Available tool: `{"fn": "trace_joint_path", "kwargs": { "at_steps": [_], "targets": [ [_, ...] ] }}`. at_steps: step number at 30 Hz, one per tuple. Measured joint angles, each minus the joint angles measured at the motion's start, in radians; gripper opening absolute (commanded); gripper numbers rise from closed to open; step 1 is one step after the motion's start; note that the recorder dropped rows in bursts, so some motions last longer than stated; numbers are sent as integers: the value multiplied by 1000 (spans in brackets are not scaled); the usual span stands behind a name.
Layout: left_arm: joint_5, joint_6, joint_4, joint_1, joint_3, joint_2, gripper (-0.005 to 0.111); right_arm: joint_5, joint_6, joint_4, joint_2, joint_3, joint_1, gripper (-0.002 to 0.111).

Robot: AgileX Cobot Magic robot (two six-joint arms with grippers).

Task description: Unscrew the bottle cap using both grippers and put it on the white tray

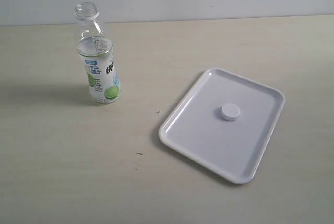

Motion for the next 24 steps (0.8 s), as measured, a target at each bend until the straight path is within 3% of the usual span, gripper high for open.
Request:
{"fn": "trace_joint_path", "kwargs": {
  "at_steps": [8, 20, 22, 24],
  "targets": [
    [154, 4, -2, -83, 0, -69, 0, 0, 0, 0, 0, 0, 0, 0],
    [118, -11, -19, -85, 0, -72, 0, 0, 0, 0, 0, 0, 0, 0],
    [114, 30, -73, -85, 0, -72, 0, 0, 0, 0, 0, 0, 0, 0],
    [136, 205, -236, -85, 0, -72, 0, 0, 0, 0, 0, 0, 0, 0]
  ]
}}
